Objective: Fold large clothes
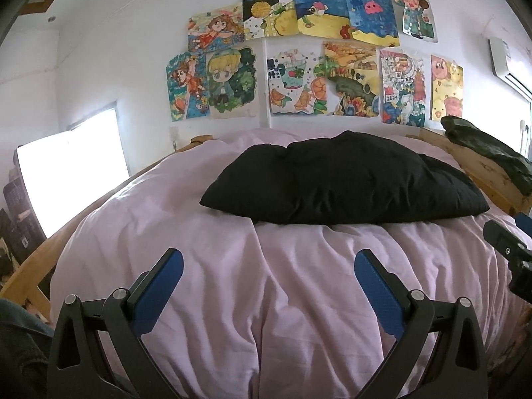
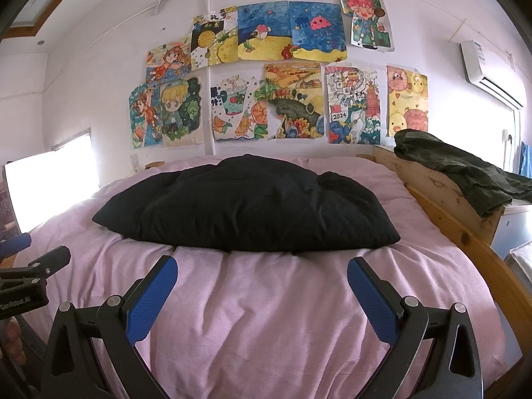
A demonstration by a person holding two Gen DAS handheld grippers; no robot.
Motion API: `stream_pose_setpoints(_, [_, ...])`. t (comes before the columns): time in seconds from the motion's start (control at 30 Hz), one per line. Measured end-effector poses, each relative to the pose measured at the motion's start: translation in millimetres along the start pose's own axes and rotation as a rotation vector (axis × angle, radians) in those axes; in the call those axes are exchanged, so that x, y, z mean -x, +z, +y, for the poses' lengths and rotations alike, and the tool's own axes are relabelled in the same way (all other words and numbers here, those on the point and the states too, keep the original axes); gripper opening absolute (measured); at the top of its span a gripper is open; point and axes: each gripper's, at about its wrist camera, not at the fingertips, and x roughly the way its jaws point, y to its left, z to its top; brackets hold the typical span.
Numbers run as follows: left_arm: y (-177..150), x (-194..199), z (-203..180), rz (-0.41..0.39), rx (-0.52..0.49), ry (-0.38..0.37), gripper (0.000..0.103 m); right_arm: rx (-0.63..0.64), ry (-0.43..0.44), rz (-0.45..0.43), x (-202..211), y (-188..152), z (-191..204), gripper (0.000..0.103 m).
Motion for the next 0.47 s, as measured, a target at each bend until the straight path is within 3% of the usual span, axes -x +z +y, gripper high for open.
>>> stream_pose_setpoints(0.47, [11, -10, 4, 0.011, -0.006, -0.001, 0.101, 0.004, 0.007, 0.016, -3, -4, 2, 0.103])
